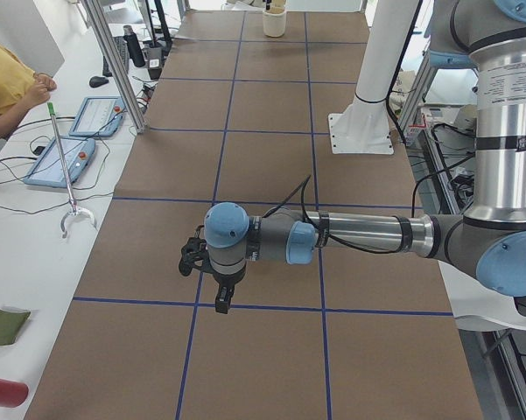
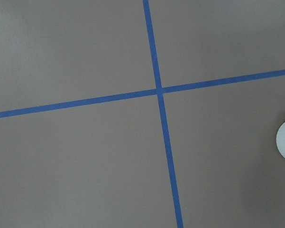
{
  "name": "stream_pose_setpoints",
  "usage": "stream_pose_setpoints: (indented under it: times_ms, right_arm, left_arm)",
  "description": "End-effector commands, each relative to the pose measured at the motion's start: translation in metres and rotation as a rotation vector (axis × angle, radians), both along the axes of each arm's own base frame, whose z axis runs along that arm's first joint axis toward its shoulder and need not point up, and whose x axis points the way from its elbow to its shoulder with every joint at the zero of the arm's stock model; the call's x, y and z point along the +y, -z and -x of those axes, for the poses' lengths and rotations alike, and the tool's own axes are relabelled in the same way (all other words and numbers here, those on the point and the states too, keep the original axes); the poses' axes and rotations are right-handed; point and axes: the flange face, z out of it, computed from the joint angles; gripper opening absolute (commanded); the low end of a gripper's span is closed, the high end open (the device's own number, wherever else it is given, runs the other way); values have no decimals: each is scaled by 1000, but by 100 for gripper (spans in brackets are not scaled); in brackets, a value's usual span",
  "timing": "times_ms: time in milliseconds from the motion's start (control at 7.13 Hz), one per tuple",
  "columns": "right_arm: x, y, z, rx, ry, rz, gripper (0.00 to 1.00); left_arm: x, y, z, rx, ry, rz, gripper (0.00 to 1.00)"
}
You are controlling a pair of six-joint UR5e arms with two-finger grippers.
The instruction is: Left arm hands cup to right arm to dump lemon
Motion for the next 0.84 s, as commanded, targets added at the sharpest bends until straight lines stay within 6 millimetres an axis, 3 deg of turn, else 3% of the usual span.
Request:
stream_pose_setpoints:
  times_ms: [0, 561, 701]
  right_arm:
    - [0, -2, -1, 3, 0, 2, 100]
    - [-4, 14, 1, -6, -2, -26, 100]
    - [-14, 35, 4, -33, -3, -88, 100]
  left_arm:
    - [-1, 4, 0, -1, -1, -30, 100]
    - [-1, 29, 6, -81, 20, -95, 100]
    - [-6, 42, 5, -76, 17, -146, 100]
